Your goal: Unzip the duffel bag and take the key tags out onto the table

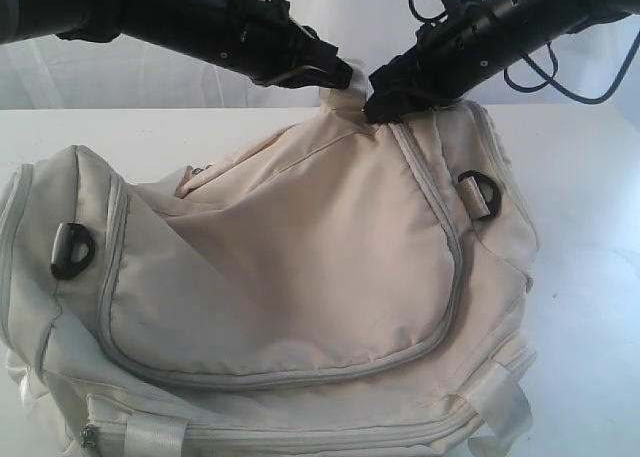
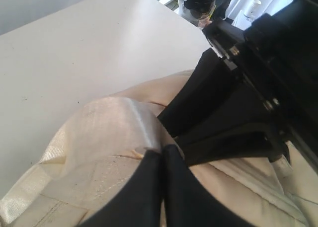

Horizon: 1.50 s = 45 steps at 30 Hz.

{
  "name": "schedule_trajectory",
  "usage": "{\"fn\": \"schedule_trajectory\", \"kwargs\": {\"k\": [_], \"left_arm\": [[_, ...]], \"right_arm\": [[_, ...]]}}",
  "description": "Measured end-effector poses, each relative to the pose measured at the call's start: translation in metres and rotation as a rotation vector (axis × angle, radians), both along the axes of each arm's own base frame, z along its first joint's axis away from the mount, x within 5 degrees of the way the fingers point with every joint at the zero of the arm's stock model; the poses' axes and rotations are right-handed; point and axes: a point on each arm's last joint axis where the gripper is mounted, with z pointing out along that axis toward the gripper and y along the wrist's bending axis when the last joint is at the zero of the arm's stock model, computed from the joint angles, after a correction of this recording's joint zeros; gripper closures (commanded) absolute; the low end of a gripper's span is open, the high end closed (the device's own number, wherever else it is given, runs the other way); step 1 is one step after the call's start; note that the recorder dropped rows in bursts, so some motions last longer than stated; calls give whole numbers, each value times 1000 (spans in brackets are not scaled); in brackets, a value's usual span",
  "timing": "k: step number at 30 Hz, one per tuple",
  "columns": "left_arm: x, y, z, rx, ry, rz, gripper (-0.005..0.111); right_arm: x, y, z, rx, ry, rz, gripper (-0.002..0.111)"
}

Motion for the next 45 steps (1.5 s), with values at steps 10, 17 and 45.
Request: {"fn": "schedule_trajectory", "kwargs": {"k": [10,17,45], "left_arm": [[0,0,0,4,-7,-4,107],[0,0,0,2,-8,2,107],[11,4,-11,-3,94,139,107]], "right_arm": [[0,-1,4,-3,-9,-26,108],[-13,-4,29,-34,-67,-20,108],[-119,-18,20,-59,-23,-140,108]]}}
